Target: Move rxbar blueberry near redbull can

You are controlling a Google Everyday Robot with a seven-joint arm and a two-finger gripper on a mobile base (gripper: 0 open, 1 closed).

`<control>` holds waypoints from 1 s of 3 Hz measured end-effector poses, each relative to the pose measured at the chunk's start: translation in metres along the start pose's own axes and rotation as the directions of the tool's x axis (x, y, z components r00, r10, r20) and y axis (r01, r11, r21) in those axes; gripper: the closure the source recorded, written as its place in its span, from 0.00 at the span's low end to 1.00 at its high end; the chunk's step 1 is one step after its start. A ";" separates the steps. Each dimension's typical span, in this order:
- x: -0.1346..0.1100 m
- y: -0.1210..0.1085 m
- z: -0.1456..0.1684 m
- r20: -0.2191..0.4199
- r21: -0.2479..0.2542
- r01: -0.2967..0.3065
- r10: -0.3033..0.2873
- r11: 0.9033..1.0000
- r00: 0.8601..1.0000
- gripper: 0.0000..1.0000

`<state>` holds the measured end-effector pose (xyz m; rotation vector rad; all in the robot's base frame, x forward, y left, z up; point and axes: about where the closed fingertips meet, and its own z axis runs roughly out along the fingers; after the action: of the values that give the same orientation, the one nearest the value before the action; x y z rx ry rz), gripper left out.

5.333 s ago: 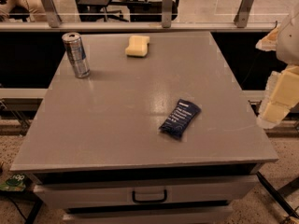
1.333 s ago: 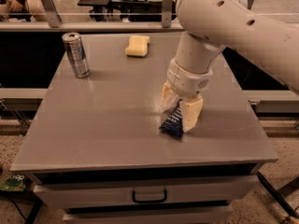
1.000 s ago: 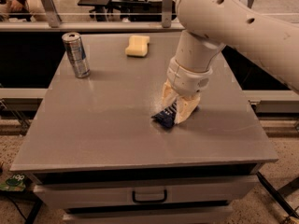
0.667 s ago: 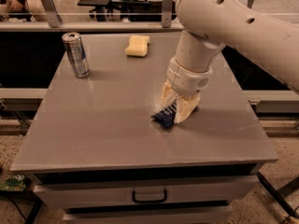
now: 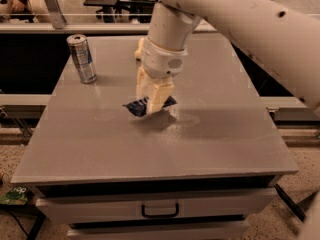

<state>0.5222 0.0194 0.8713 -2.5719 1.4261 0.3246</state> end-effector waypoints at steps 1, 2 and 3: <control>-0.030 -0.028 0.000 0.041 0.005 -0.015 0.015 1.000 0.999 1.00; -0.059 -0.057 0.006 0.073 0.025 -0.023 0.021 0.999 0.997 1.00; -0.070 -0.081 0.016 0.072 0.048 -0.046 0.042 0.998 0.997 1.00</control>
Offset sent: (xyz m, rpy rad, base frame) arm 0.0229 0.1215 0.0193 0.0972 0.0418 -0.0335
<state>0.5535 0.1223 0.8794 -2.4674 1.4495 0.3778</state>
